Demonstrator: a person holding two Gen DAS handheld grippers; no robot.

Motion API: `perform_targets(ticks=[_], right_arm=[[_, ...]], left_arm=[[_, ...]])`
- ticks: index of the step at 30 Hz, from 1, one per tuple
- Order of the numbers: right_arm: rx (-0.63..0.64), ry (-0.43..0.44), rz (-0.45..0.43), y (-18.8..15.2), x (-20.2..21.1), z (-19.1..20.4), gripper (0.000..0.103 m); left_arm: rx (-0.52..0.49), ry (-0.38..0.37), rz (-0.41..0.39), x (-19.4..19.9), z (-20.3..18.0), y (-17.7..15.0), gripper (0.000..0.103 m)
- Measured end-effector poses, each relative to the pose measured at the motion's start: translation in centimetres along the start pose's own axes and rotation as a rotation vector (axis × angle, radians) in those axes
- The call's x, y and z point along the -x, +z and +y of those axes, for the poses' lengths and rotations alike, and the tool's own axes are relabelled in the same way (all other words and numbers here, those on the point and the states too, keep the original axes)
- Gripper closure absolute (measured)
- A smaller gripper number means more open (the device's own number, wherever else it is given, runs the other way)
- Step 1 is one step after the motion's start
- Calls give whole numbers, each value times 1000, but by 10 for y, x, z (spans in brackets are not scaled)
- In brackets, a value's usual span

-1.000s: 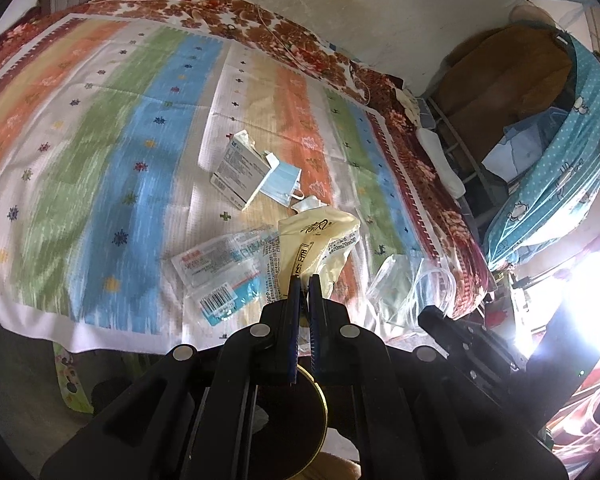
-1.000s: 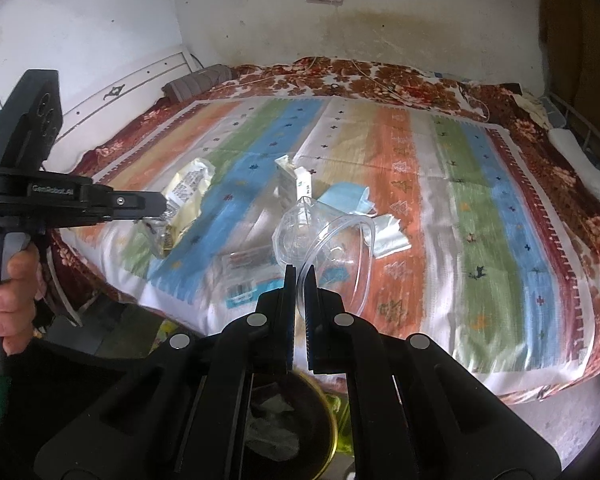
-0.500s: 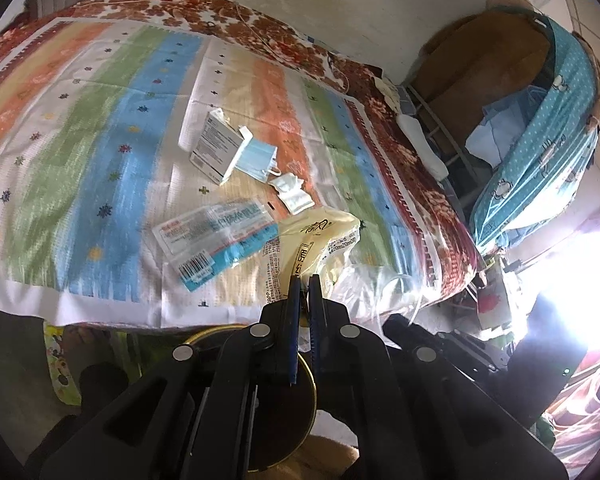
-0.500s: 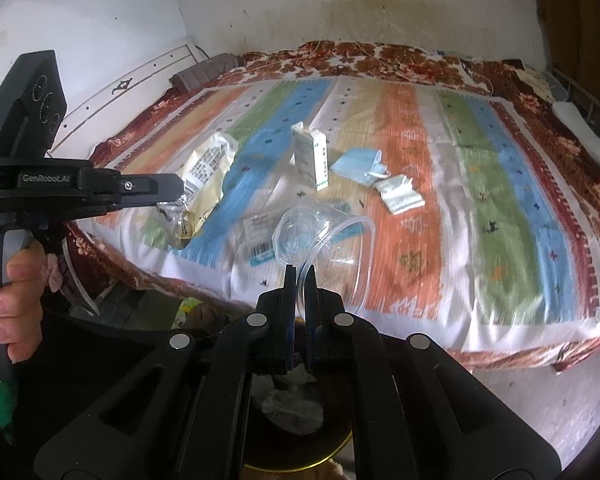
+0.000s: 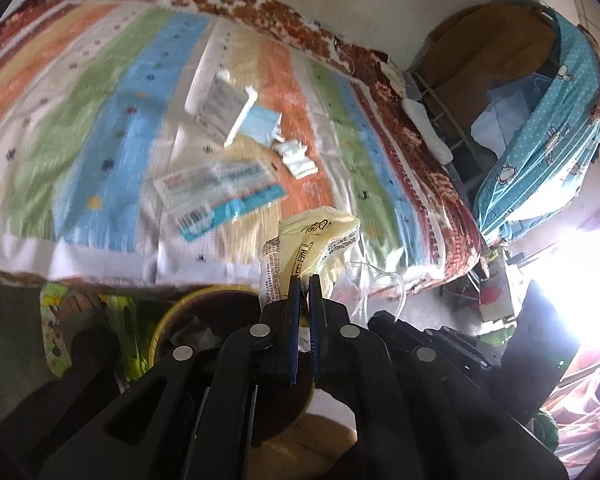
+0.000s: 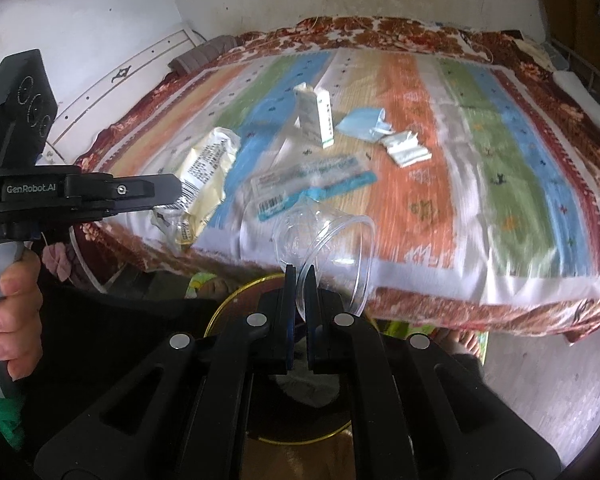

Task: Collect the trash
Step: 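Lift both held items and carry them over the gold-rimmed bin, then open both grippers to drop the wrapper and cup into the bin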

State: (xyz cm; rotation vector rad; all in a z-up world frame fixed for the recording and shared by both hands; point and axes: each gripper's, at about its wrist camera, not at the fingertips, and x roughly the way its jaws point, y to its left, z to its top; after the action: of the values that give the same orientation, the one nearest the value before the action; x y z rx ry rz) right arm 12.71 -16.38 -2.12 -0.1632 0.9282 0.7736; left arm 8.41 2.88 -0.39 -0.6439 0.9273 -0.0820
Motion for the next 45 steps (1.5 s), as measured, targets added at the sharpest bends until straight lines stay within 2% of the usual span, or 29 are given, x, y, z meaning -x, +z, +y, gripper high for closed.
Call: perform_targets(ticks=[12, 22, 32, 35, 38, 41, 45], right_arm=[[-29, 17, 116, -31, -25, 9, 100], [-102, 33, 230, -53, -49, 4, 100], [-182, 18, 318, -62, -74, -11, 100], [-217, 16, 340, -64, -81, -15, 99], [-232, 30, 341, -64, -83, -15, 95], [-248, 35, 341, -64, -84, -18, 89], [-252, 36, 333, -63, -82, -19, 79]], left_arm=[[9, 56, 73, -15, 3, -23, 99], [25, 162, 155, -42, 13, -37, 99], [106, 217, 259, -75, 31, -46, 99], [115, 239, 267, -80, 34, -47, 99], [145, 237, 271, -81, 40, -46, 98], [165, 232, 257, -77, 42, -45, 86], [167, 226, 245, -75, 42, -43, 85]])
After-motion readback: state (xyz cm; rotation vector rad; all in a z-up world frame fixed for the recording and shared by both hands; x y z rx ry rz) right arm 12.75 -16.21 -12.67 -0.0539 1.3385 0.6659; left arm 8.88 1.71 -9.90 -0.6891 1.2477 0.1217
